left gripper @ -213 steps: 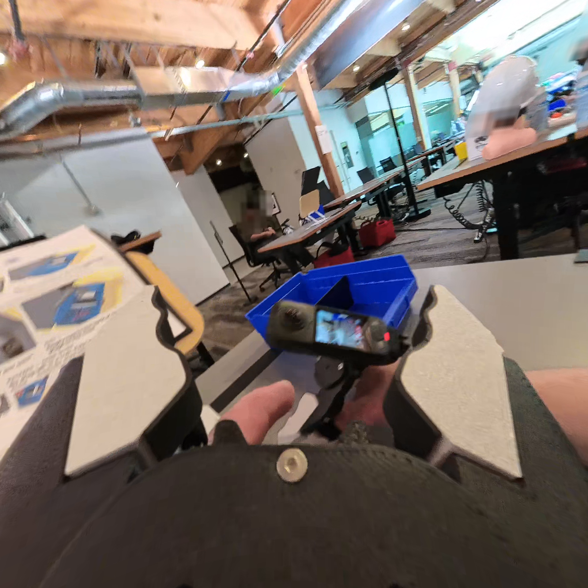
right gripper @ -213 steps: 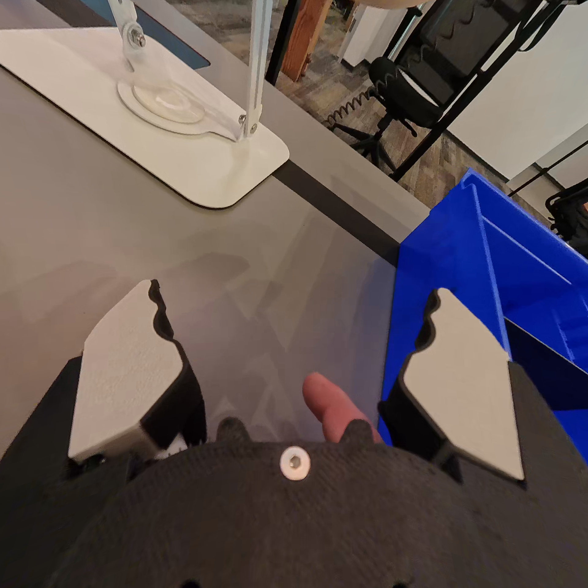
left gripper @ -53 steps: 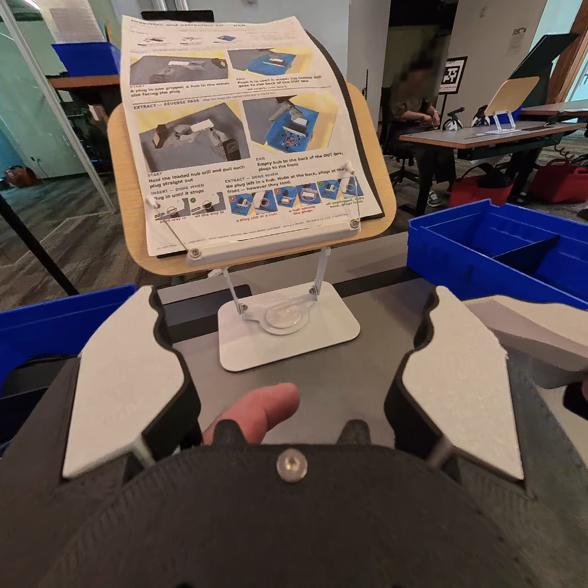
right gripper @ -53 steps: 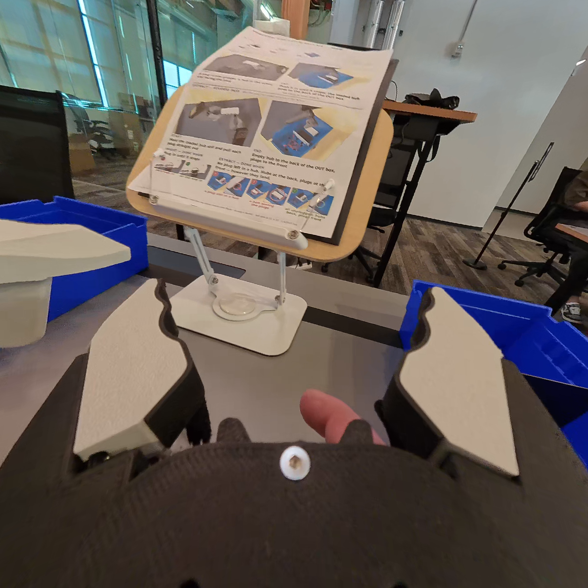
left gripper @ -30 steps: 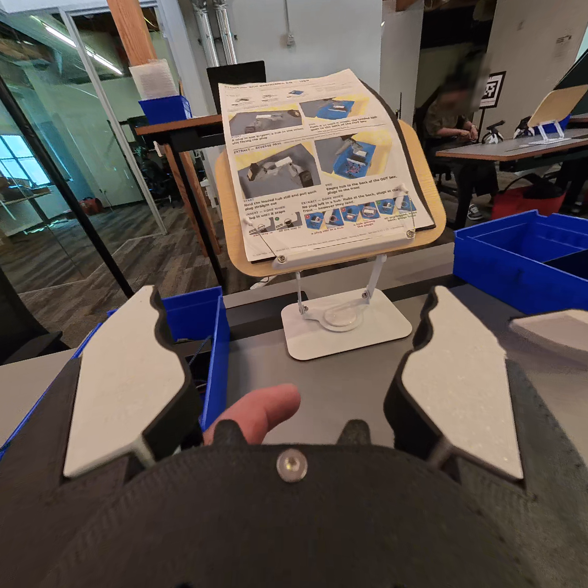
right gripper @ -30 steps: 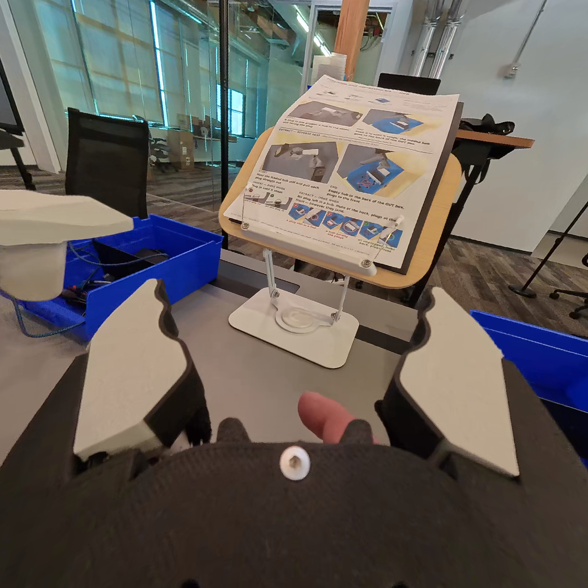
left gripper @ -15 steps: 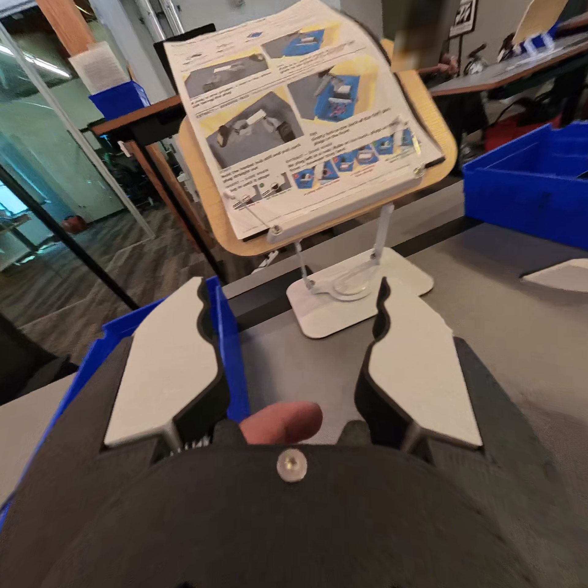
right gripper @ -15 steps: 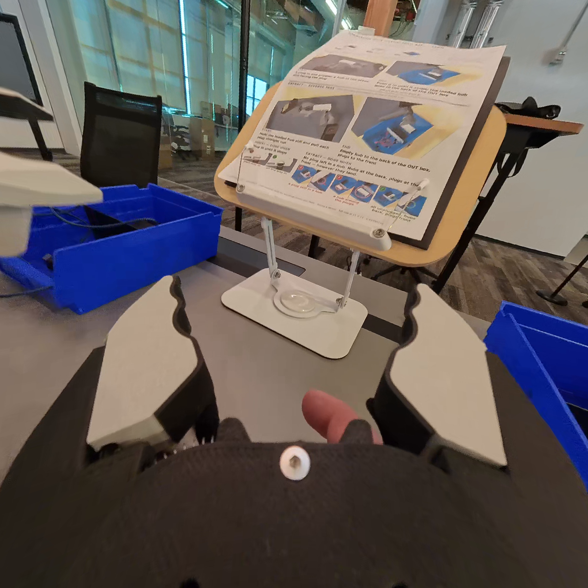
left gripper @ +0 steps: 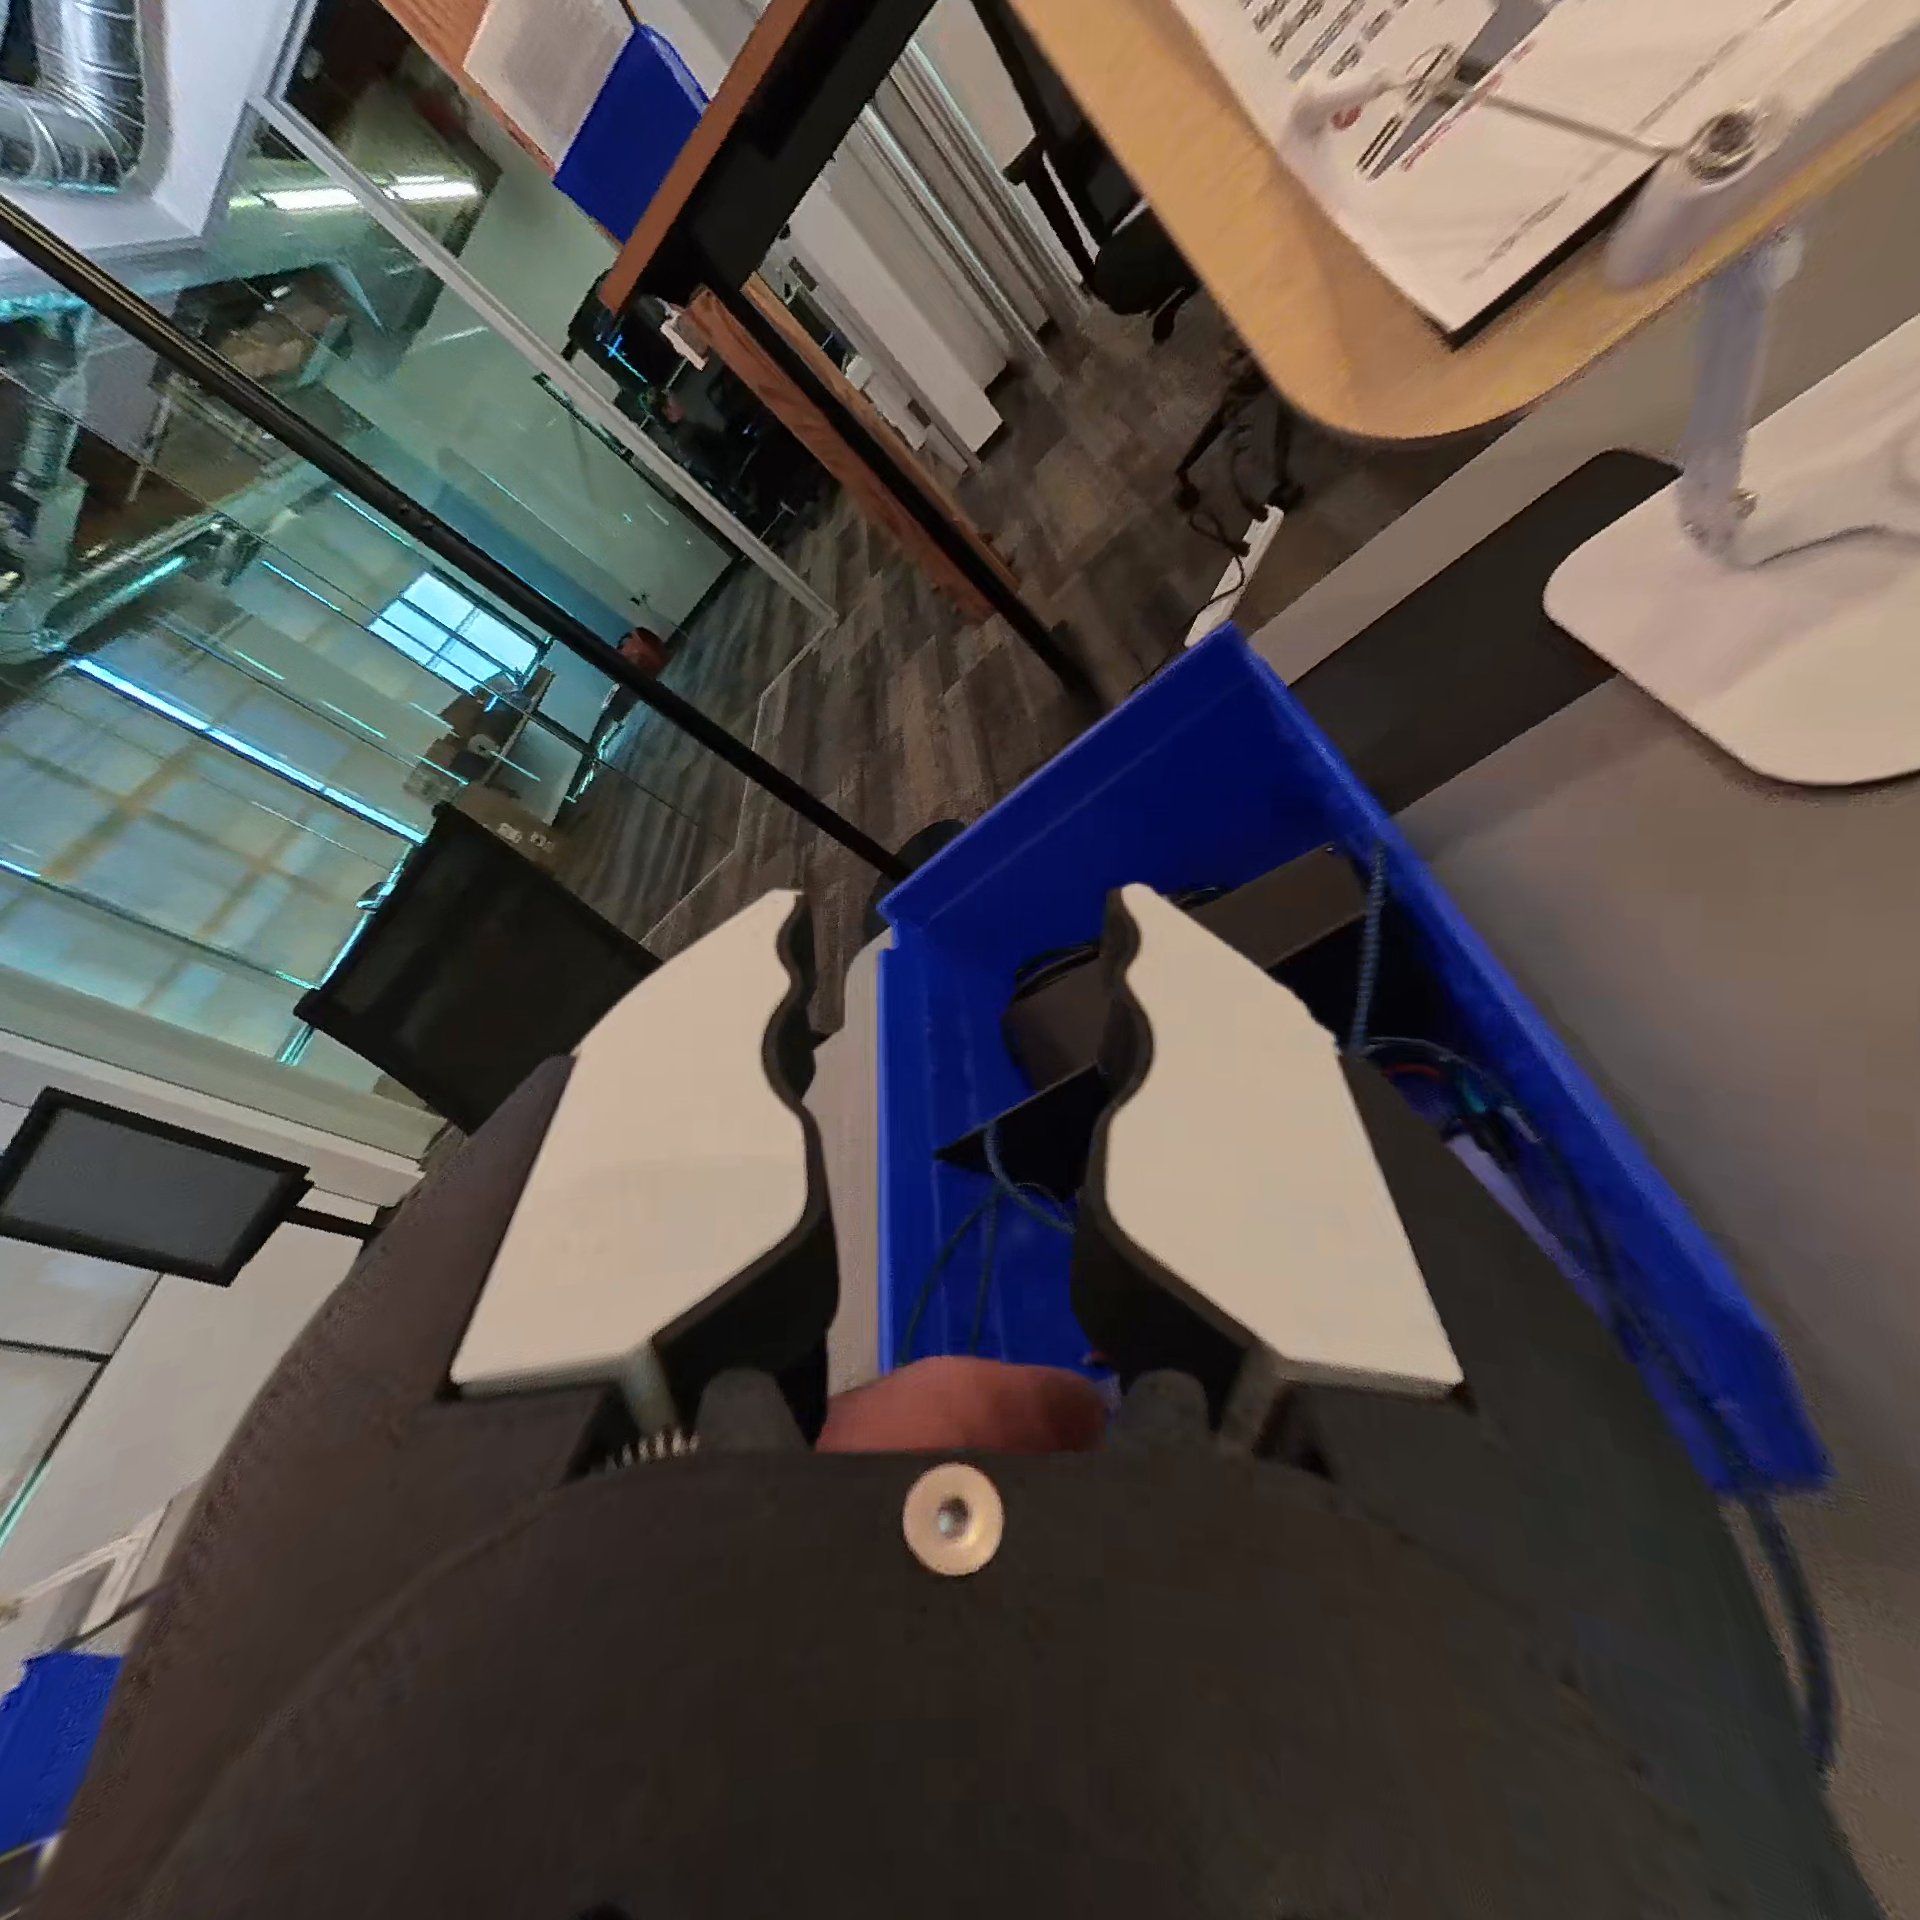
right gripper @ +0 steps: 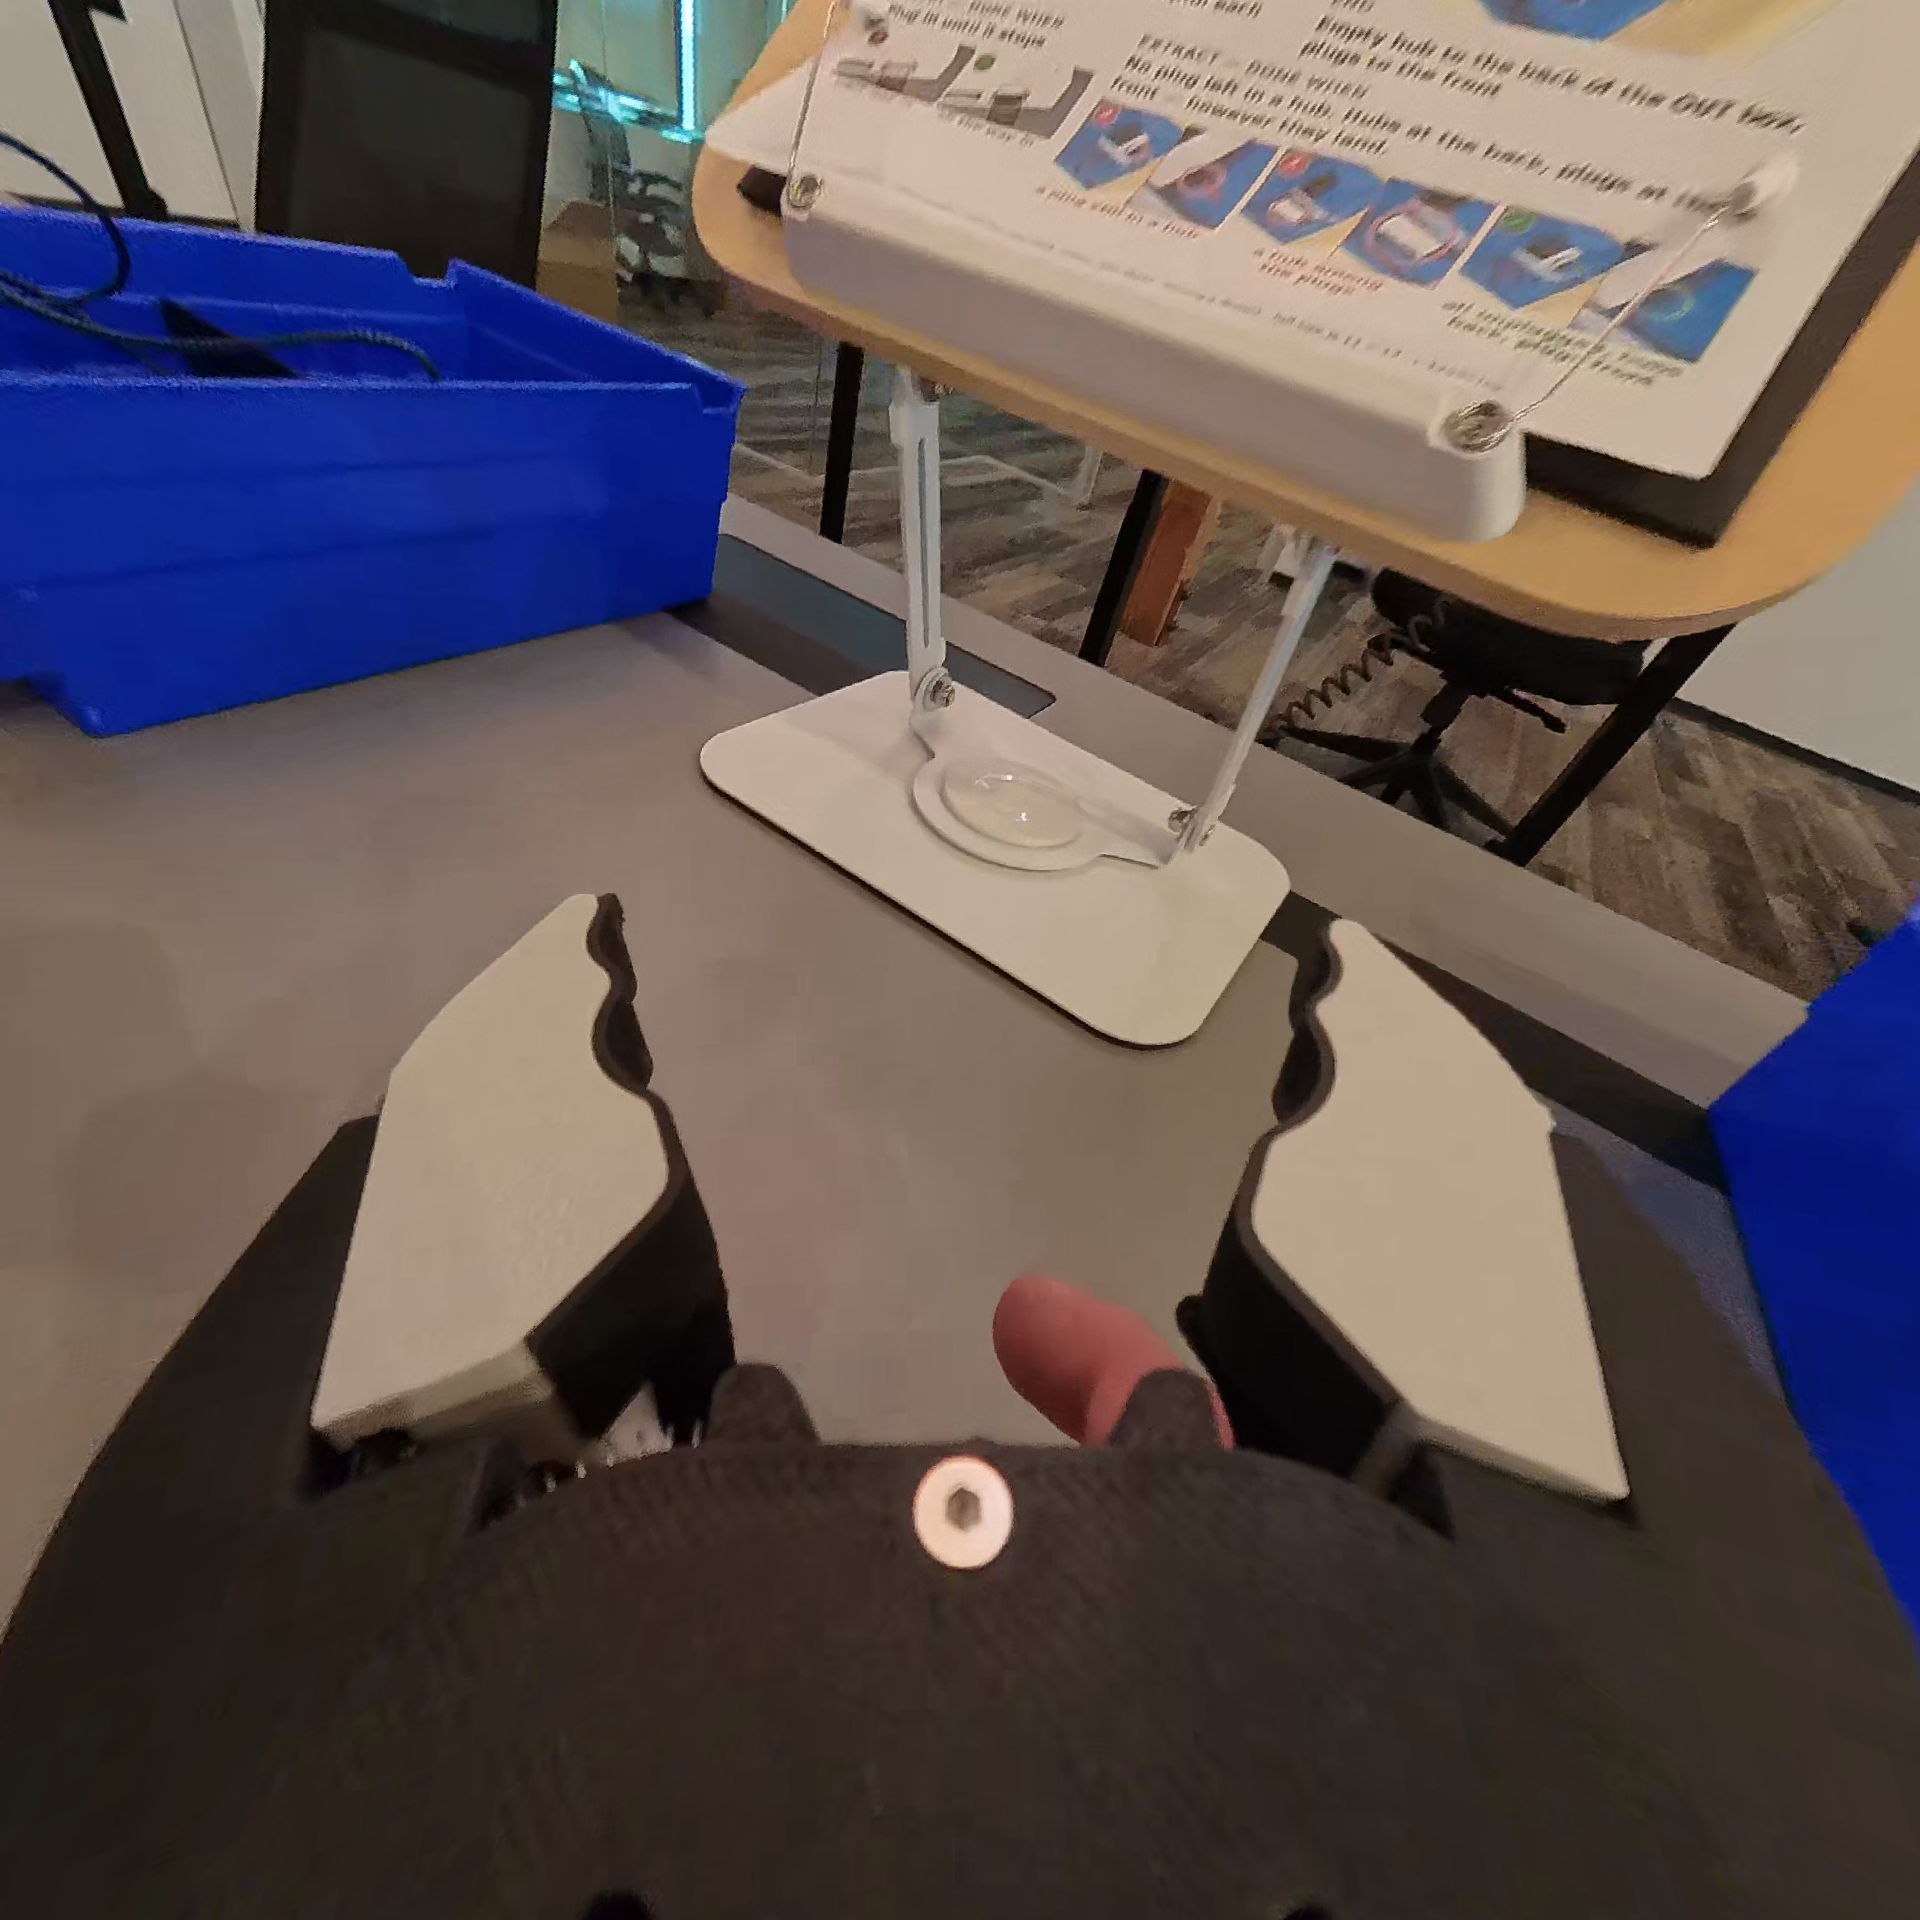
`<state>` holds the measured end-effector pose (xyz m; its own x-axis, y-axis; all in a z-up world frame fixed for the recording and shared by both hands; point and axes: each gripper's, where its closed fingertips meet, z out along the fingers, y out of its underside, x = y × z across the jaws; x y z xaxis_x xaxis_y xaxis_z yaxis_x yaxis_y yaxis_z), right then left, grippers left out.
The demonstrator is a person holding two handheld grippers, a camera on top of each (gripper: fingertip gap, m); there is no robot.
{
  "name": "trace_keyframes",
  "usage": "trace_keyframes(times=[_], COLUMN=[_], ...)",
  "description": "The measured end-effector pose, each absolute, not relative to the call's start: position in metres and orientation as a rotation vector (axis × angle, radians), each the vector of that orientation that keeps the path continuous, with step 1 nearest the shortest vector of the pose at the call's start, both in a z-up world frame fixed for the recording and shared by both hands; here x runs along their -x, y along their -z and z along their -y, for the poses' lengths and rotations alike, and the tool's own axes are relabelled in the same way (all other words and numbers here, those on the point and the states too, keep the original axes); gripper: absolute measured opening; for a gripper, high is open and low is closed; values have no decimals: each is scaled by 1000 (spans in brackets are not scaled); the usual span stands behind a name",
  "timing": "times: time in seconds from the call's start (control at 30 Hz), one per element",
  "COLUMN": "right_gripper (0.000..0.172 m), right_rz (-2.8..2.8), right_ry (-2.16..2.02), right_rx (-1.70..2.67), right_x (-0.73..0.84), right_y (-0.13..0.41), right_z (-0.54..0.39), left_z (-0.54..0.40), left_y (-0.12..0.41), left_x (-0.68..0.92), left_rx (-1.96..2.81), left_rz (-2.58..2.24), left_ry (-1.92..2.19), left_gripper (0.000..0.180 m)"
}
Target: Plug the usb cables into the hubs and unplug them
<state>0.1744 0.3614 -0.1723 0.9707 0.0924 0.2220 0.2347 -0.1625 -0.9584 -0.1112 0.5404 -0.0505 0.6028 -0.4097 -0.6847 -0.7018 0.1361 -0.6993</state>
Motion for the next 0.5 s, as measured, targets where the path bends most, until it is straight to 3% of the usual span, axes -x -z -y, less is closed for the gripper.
trace_keyframes(times=[0.07, 0.27, 0.37, 0.5], right_gripper=[115, 108, 104, 100], right_rz=[245, 299, 292, 289], right_ry=[97, 56, 22, -16], right_rx=[1773, 1836, 1862, 1895], right_x=[-174, -166, -166, -166], right_y=[181, 196, 199, 203], right_z=[-368, -369, -370, -372], left_z=[-556, -596, -615, -606], left_y=[54, 91, 97, 106], left_x=[117, 116, 120, 119], left_rx=[1506, 1655, 1706, 1760], left_rz=[-1022, -1270, -1354, -1492], left_ry=[-279, -194, -207, -35], left_gripper=[47, 59, 74, 71])
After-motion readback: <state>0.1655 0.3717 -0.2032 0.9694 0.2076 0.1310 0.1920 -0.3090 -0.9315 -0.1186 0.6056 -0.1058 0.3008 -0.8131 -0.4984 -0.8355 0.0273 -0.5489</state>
